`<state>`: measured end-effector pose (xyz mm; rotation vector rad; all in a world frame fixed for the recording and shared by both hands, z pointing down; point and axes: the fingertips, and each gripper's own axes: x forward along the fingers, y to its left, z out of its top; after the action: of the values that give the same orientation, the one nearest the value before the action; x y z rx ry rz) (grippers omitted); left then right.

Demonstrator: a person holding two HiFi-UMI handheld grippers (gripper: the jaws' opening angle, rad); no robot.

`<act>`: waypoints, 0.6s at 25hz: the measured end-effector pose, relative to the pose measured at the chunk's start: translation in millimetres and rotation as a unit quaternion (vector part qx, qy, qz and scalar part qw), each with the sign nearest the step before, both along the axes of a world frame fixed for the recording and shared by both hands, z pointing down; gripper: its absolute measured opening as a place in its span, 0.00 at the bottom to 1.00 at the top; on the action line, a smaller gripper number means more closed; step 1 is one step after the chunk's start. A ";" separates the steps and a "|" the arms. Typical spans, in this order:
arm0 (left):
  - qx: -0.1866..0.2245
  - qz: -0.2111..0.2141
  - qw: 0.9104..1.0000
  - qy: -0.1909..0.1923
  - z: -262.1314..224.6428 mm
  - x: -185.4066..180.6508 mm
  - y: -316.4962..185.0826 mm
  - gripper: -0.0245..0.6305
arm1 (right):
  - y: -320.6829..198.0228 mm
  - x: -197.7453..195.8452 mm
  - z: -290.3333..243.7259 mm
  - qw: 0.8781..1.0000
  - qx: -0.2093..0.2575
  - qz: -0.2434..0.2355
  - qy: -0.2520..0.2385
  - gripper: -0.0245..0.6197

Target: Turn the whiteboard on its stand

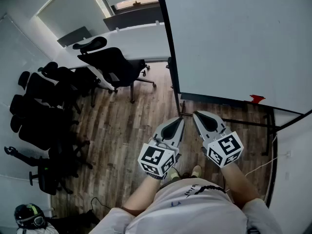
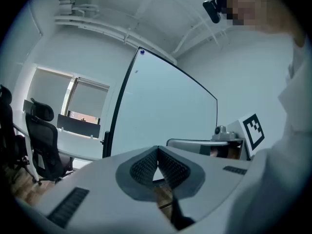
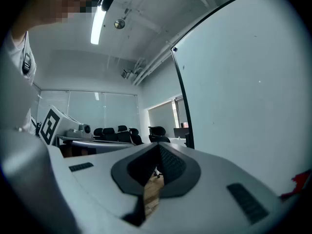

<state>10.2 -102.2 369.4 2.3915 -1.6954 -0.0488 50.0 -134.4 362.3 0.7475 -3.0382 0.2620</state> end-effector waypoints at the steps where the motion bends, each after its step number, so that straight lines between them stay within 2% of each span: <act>1: 0.000 0.000 1.000 0.000 0.7 1.0 -0.5 0.06 | -0.5 0.8 0.8 1.000 0.000 0.000 0.000 0.06; 8: -0.003 0.000 1.000 -0.001 2.7 3.2 -5.6 0.06 | -5.4 1.9 3.2 1.000 -0.002 -0.002 0.000 0.06; 12: -0.011 0.006 1.000 -0.003 6.4 5.5 -7.3 0.06 | -6.6 5.5 -5.6 0.999 -0.014 -0.012 -0.033 0.06; 15: -0.016 0.005 1.000 -0.012 7.9 1.7 -11.7 0.06 | -14.0 13.8 -14.3 0.999 -0.008 -0.008 -0.039 0.06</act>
<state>11.9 -114.0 377.3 2.3866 -1.6803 0.0088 63.8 -148.3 348.0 0.7299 -3.1092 0.3235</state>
